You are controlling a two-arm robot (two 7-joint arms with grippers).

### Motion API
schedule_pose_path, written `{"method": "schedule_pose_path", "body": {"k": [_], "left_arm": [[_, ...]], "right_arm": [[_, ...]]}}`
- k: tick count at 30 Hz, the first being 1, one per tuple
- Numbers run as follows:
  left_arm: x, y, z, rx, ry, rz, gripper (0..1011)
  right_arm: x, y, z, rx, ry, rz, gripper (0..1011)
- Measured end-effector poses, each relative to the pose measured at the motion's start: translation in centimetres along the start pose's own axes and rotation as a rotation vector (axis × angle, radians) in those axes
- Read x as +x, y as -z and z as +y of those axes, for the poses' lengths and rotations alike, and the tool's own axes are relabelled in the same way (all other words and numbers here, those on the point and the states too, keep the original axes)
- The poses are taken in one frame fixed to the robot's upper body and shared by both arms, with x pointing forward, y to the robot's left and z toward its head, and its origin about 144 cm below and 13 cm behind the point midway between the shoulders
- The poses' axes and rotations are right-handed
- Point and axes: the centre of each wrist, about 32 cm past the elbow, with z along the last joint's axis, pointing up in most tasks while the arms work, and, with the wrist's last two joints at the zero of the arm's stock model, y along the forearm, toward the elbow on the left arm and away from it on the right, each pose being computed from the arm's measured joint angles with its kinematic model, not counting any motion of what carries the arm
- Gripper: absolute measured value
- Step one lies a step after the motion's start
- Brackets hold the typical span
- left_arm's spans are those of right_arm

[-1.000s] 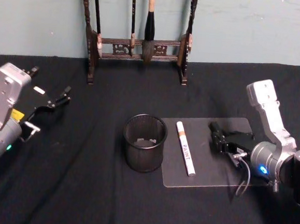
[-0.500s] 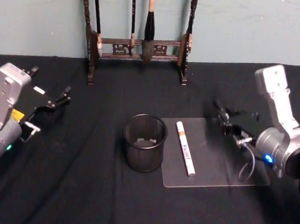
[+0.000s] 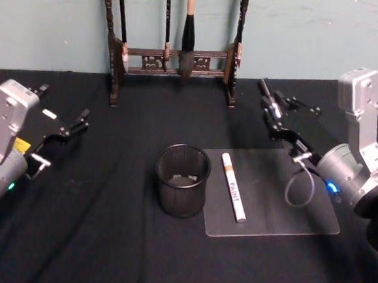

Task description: Pick up the water-based marker from the table and place it into the pen holder.

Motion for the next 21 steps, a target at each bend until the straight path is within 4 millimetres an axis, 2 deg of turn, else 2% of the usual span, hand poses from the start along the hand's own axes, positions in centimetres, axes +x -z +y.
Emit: {"method": "schedule_pose_path", "body": {"k": [11,21], "left_arm": [[0.0,0.0,0.0,0.0,0.0,0.0,1001],[0.0,0.0,0.0,0.0,0.0,0.0,1001]], "right_arm": [[-2.0,1.5,1.8,0.256,-0.192,0.03,241],[-1.7,2.8,2.7,0.307,-0.371,0.113,241]]}}
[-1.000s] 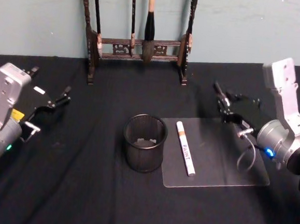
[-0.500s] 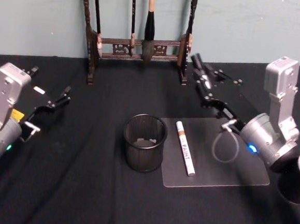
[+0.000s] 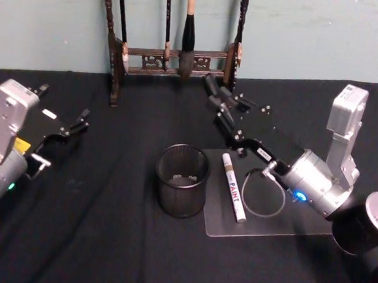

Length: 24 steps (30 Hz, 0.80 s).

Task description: Pick up the water-based marker from the table and place it into the pen holder.

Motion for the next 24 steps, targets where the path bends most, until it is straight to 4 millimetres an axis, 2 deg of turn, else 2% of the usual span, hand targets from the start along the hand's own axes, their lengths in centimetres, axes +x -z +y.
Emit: {"method": "schedule_pose_path", "body": {"k": [10,24], "left_arm": [[0.0,0.0,0.0,0.0,0.0,0.0,1001],[0.0,0.0,0.0,0.0,0.0,0.0,1001]], "right_arm": [[0.1,1.3,0.2,0.013,-0.084,0.098,241],[-0.7,2.4,2.1,0.004,-0.132,0.077,241]]}}
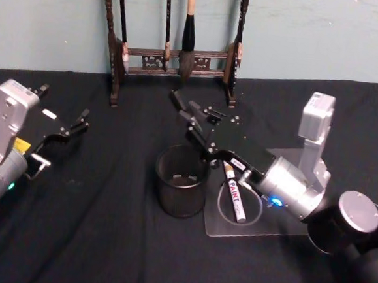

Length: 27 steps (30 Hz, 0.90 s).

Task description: Pick up the water-based marker from the table and place it into the pen holder.

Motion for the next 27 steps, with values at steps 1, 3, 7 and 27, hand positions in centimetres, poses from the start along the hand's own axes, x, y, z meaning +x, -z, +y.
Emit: {"method": "schedule_pose_path", "body": {"k": [1,3,7,27], "left_arm": [[0.0,0.0,0.0,0.0,0.0,0.0,1001],[0.0,0.0,0.0,0.0,0.0,0.0,1001],[0.0,0.0,0.0,0.0,0.0,0.0,1001],[0.0,0.0,0.0,0.0,0.0,0.0,1001]], "right_arm": [[0.0,0.1,0.2,-0.002,-0.002,-0.001,242],[-0.2,0.3,0.5,-0.008,-0.007,-0.001,241],[-0.4,0.7,1.2,-0.019,-0.016,-0.006,241],[-0.6,1.6,2.1,-0.051,-0.016,-0.01,241]]}}
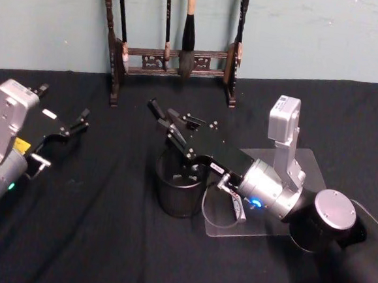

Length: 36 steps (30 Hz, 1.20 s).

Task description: Pick up the water-based marker from the table and place it into the pen holder.

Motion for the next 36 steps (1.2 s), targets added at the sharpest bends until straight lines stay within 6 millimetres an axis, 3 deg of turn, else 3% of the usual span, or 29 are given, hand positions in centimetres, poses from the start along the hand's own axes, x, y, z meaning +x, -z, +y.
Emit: {"method": "schedule_pose_path", "body": {"k": [20,36], "left_arm": [[0.0,0.0,0.0,0.0,0.0,0.0,1001],[0.0,0.0,0.0,0.0,0.0,0.0,1001]], "right_arm": [[-0.26,0.24,-0.08,-0.02,0.009,-0.007,255],[-0.23,0.21,-0.09,-0.018,0.007,-0.005,749]]}}
